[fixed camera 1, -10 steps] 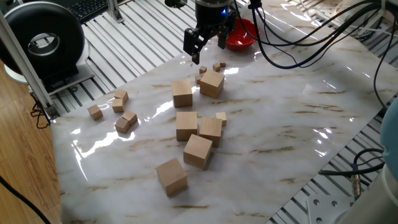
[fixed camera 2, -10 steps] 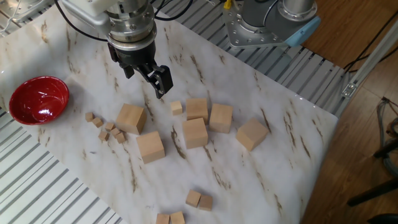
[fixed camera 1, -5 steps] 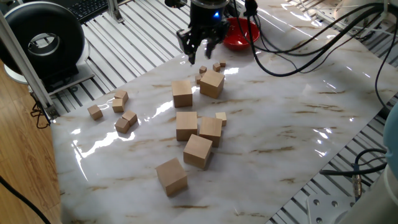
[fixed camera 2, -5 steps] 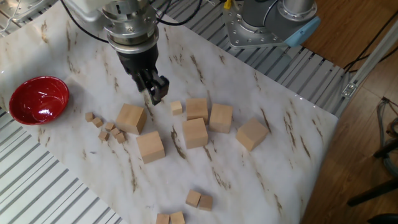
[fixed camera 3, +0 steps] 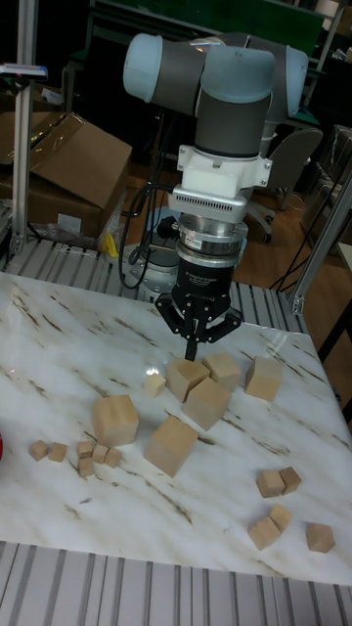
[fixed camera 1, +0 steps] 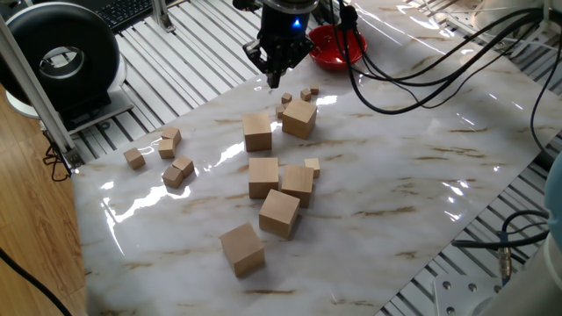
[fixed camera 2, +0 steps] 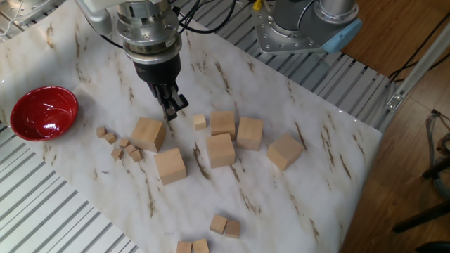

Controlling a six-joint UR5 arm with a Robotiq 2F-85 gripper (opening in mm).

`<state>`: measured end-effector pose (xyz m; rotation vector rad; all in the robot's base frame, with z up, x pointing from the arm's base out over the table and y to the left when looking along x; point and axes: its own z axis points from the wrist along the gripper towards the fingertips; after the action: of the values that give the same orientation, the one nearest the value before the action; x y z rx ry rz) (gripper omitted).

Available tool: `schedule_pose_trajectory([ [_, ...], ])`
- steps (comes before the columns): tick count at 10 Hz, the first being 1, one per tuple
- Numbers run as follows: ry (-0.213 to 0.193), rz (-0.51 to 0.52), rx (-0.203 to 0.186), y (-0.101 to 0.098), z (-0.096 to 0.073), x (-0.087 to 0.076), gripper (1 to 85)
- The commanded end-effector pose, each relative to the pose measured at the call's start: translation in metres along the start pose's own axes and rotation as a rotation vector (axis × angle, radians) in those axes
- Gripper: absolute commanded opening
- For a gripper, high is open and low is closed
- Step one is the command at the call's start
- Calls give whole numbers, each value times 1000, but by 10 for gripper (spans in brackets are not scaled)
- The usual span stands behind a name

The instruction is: Pick up one small block

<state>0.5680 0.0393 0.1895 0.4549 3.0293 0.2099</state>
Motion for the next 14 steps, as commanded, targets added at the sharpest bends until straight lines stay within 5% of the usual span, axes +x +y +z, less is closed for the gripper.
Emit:
schedule_pose_trajectory([
  [1, -4, -5, -4, 1, -1, -1, 10],
  [14, -35, -27, 3, 0, -1, -6, 10],
])
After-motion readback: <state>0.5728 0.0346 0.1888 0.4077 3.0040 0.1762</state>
